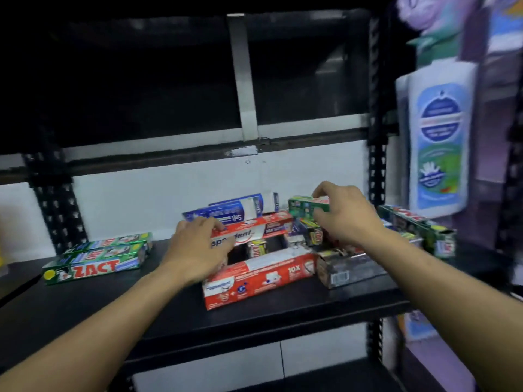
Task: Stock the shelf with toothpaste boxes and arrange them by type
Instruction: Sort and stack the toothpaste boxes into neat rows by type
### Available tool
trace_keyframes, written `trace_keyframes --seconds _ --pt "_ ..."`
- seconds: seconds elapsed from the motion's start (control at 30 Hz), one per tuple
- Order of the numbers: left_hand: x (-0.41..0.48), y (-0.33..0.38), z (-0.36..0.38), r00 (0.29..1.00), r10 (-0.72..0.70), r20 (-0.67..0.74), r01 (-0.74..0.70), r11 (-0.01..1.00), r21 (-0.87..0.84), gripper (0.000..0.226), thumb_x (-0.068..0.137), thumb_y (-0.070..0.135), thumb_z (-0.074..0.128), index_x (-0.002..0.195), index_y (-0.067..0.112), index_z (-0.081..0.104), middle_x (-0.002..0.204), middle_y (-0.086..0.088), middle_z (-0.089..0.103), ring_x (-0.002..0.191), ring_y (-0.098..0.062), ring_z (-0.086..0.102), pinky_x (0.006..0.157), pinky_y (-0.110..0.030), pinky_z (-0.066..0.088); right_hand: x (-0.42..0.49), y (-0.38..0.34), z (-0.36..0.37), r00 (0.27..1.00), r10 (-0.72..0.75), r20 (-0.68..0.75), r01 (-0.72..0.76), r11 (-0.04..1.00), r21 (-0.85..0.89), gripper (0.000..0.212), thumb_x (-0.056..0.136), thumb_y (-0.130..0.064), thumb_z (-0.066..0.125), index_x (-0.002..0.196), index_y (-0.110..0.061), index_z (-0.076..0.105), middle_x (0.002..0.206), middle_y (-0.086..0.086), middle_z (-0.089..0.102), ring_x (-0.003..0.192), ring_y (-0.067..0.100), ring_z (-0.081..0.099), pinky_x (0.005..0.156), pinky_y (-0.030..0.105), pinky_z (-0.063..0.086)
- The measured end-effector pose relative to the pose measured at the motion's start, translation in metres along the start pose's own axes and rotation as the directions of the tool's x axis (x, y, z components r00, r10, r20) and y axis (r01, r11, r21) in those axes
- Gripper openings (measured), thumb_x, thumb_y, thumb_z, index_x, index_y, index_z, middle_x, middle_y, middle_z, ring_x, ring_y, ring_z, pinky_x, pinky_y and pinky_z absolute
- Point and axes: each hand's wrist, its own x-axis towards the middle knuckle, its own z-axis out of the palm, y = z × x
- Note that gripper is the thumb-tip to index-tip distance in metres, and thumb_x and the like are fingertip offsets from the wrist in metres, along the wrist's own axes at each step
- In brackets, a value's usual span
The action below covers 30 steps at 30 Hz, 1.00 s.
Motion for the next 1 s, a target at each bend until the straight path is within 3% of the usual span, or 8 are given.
trace_keyframes --seconds 0.07,0.17,0.3,0.47,0.67,0.8,0.9,1.0 --pt "0.002 0.003 0.004 0.999 -0.053 0.004 0.054 0.997 -0.055 0.053 0.09 0.063 0.051 0.129 0.028 0.051 0.136 0.002 0.053 0.128 -0.022 0.04 0.102 -0.043 0.04 0.007 0.03 -0.008 0.995 0.099 0.012 -0.097 0.991 -0.094 0.043 0.085 -0.026 0.058 0.128 -0.024 0.053 0.114 0.008 0.065 0.117 0.034 0.049 0.083 0.039 0.043" --pt "-0.004 0.01 0.014 0.991 -0.063 0.115 0.07 0.996 -0.056 0.081 0.082 0.073 0.053 0.144 0.022 0.036 0.145 0.0 0.041 0.135 -0.023 0.031 0.11 -0.047 0.035 0.015 0.067 -0.014 0.968 0.23 0.099 -0.216 0.967 -0.137 0.056 0.091 -0.042 0.058 0.14 -0.022 0.041 0.135 0.011 0.055 0.124 0.036 0.046 0.096 0.042 0.044" --pt "-0.011 0.013 0.025 0.991 -0.06 0.117 0.067 0.996 -0.063 0.092 0.082 0.073 0.05 0.151 0.019 0.022 0.157 -0.002 0.025 0.146 -0.025 0.013 0.117 -0.047 0.023 0.008 0.082 -0.013 0.948 0.187 0.256 -0.185 0.982 -0.033 0.06 0.092 -0.047 0.059 0.143 -0.021 0.041 0.133 0.015 0.057 0.112 0.033 0.056 0.089 0.036 0.047" --pt "-0.014 0.013 0.026 0.989 -0.07 0.132 0.08 0.994 -0.074 0.099 0.078 0.079 0.044 0.153 0.02 0.018 0.161 0.0 0.018 0.149 -0.024 0.004 0.119 -0.05 0.019 -0.001 0.078 -0.011 0.977 0.139 0.164 -0.149 0.988 0.048 0.051 0.092 -0.036 0.065 0.136 -0.015 0.053 0.127 0.012 0.063 0.105 0.03 0.06 0.087 0.035 0.048" --pt "-0.013 0.01 0.028 0.984 -0.086 0.153 0.098 0.993 -0.072 0.094 0.085 0.075 0.045 0.156 0.022 0.012 0.164 0.002 0.01 0.151 -0.021 -0.005 0.121 -0.052 0.017 -0.006 0.056 -0.019 0.991 0.136 0.017 -0.137 0.986 0.093 0.051 0.091 -0.036 0.065 0.133 -0.009 0.056 0.114 0.019 0.068 0.083 0.03 0.065 0.085 0.046 0.054" --pt "-0.013 0.012 0.026 0.989 -0.093 0.116 0.108 0.985 -0.135 0.092 0.082 0.073 0.054 0.152 0.023 0.021 0.159 0.0 0.023 0.148 -0.022 0.009 0.117 -0.05 0.026 -0.009 0.04 -0.028 0.984 0.164 -0.073 -0.145 0.967 0.209 0.053 0.091 -0.034 0.065 0.137 -0.01 0.053 0.127 0.014 0.064 0.084 0.028 0.066 0.089 0.046 0.054" --pt "-0.012 0.013 0.018 0.992 -0.102 0.08 0.115 0.976 -0.184 0.087 0.079 0.07 0.061 0.147 0.024 0.033 0.149 0.001 0.039 0.14 -0.02 0.029 0.112 -0.045 0.034 -0.012 0.024 -0.034 0.98 0.181 -0.088 -0.136 0.918 0.373 0.057 0.09 -0.034 0.069 0.141 -0.017 0.051 0.139 0.006 0.057 0.111 0.026 0.063 0.103 0.043 0.047" --pt "-0.008 0.018 0.001 0.989 -0.15 0.001 0.139 0.917 -0.374 0.08 0.081 0.068 0.062 0.144 0.025 0.04 0.144 0.003 0.05 0.13 -0.02 0.047 0.106 -0.047 0.042 -0.018 0.009 -0.037 0.993 0.111 -0.043 -0.072 0.85 0.521 0.056 0.086 -0.034 0.073 0.138 -0.026 0.055 0.136 0.004 0.059 0.095 0.024 0.07 0.092 0.044 0.055"
